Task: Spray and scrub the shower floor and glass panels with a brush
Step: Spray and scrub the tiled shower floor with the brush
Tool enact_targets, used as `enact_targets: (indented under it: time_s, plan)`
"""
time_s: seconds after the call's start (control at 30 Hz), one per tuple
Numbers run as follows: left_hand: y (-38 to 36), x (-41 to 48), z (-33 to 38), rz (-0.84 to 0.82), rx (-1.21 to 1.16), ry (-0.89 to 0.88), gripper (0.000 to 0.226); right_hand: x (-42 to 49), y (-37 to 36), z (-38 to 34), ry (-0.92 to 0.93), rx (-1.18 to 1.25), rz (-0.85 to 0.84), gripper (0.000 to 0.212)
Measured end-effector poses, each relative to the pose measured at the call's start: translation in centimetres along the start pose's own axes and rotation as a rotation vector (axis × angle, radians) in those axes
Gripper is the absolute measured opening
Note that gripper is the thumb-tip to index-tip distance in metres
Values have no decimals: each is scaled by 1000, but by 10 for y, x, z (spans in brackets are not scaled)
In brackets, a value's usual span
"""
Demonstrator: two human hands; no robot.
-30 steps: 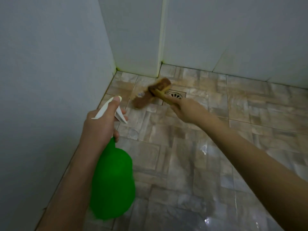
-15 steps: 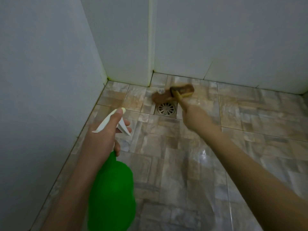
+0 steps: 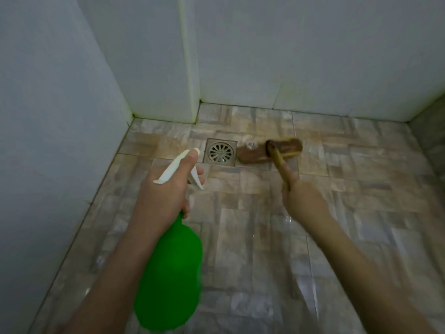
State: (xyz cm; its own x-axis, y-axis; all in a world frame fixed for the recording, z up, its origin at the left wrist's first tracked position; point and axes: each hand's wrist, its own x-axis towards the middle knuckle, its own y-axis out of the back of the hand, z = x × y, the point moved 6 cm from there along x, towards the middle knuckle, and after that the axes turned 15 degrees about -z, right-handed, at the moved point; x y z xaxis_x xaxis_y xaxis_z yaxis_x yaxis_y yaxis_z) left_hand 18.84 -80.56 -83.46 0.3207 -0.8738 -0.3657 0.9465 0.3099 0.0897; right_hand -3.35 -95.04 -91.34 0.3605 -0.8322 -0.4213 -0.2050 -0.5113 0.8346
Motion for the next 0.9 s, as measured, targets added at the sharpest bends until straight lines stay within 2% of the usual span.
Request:
enact_targets:
  time_s: [0.1, 0.17, 0.23, 0.37, 0.47, 0.53, 0.6, 0.67, 0.77, 0.83, 0.9]
  plan:
    - [-11, -1, -1, -21, 16, 8, 36, 61, 43, 27, -75, -75, 50, 71]
    - [-15, -4, -3, -33, 25, 9, 40, 74, 69, 42, -107, -80, 20, 67]
    - [-20, -5, -2, -52, 35, -8, 37, 43, 63, 61, -152, -62, -18, 63]
    - [-34, -8, 1, -112, 63, -31, 32, -64, 3, 74, -155, 48, -32, 66]
    - [-44, -9, -1, -133, 94, -37, 30, -38, 16, 72, -117, -37, 2, 72]
    - [-46, -13, -1, -149, 103, -58, 30, -11, 39, 74, -83, -8, 15, 72]
    - [-48, -17, -2, -165, 91, -61, 28, -20, 42, 83, -139, 16, -34, 67]
    - [-52, -20, -4, -196, 88, -61, 32, -81, 18, 96, -241, 74, -72, 62]
    - [-62, -24, -11, -242, 113, -56, 34, -192, -29, 86, -263, 162, -87, 72]
    - [-67, -25, -14, -249, 128, -53, 35, -191, -34, 79, -213, 111, -90, 76]
    - [-73, -28, -17, -257, 145, -56, 34, -146, -22, 78, -178, 32, -40, 78]
